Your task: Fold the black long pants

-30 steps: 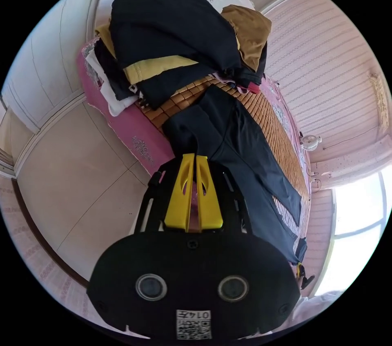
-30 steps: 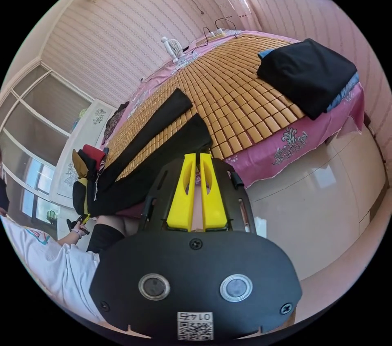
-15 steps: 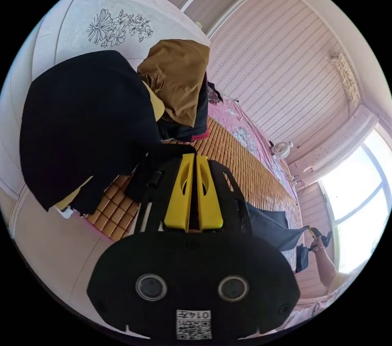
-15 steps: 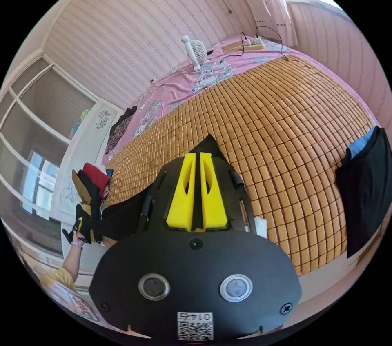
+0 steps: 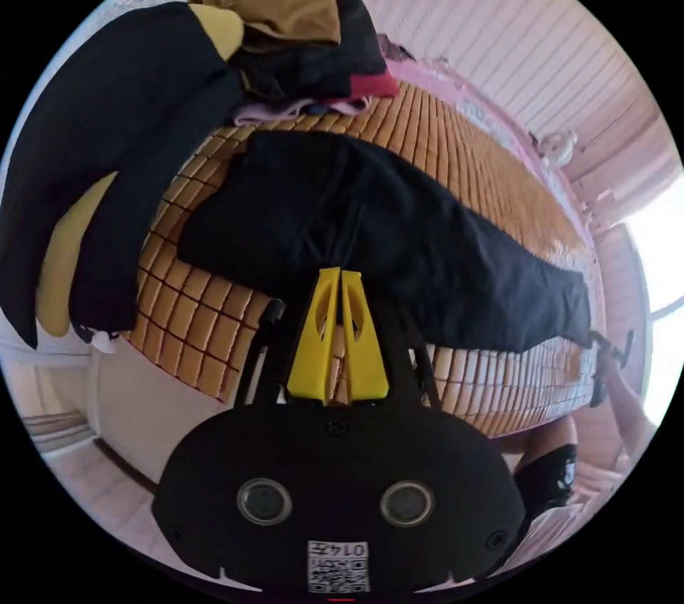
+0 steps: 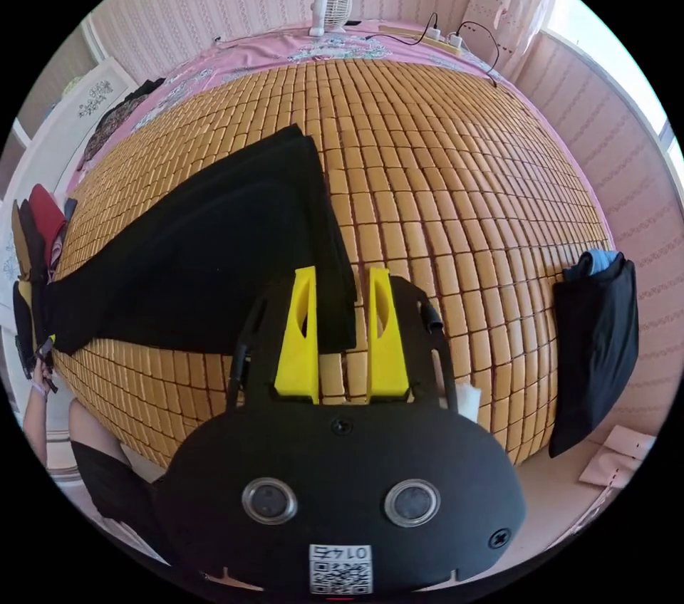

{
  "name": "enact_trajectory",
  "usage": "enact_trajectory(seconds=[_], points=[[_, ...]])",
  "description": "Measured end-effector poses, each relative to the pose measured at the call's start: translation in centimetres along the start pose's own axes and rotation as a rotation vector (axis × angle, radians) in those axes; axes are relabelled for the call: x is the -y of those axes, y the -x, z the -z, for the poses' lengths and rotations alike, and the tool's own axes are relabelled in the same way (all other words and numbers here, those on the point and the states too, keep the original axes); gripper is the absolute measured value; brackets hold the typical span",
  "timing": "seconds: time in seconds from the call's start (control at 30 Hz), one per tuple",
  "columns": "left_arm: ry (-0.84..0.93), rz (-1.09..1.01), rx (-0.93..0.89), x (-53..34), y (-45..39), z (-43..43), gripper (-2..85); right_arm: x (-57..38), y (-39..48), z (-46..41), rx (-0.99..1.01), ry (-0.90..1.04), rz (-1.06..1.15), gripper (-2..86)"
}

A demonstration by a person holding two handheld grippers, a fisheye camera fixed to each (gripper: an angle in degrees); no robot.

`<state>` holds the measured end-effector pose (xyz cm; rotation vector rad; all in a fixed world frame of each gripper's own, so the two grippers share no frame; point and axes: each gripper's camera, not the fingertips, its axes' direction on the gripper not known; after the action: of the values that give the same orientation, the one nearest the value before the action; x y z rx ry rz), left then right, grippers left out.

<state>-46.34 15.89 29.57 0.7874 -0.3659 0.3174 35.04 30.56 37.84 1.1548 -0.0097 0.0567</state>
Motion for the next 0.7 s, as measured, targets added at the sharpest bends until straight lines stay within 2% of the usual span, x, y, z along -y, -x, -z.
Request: enact_trajectory(seconds=[0.17,0.3,0.37,0.43,0.47,0.5,0.63,0.7], points=[[0.064,-0.309,0.262,0.4,-5.7,0.8,-1.0,-2.6,-0.2,0.6,0.062,0.085,0.090,4.6],[0.123,-0.378,0.376,-0.4,-7.0,1.9,-1.0,-7.9,-1.2,2.4,0.116,0.143,0.148,3.4],[0.126,-0.343,0.332,-1.1,-6.5,2.8,-1.0,-12.7,-2.2,4.2,0.159,0.116,0.129,4.0],[0.045,-0.330,0.287,-1.9,-6.8,4.7,-1.0,-15.8,-2.9,5.7,0.156,0.070,0.106,5.6],[-0.056,-0.369,0.274,-2.5,-7.9,6.7,-0.9,-17.4,-3.4,6.5,0.167,0.033,0.091,5.9],[-0.146,-0.447,0.265,-3.1,-9.7,8.5,-0.9,-17.9,-3.6,6.8,0.175,0.011,0.084,6.1],[-0.261,-0.732,0.169,-3.8,-17.1,12.0,-0.7,-18.2,-4.4,8.4,0.176,-0.153,0.023,8.2],[-0.277,-0.864,-0.090,-3.4,-22.2,13.2,-0.1,-16.8,-4.6,8.2,0.204,-0.215,-0.017,8.6]])
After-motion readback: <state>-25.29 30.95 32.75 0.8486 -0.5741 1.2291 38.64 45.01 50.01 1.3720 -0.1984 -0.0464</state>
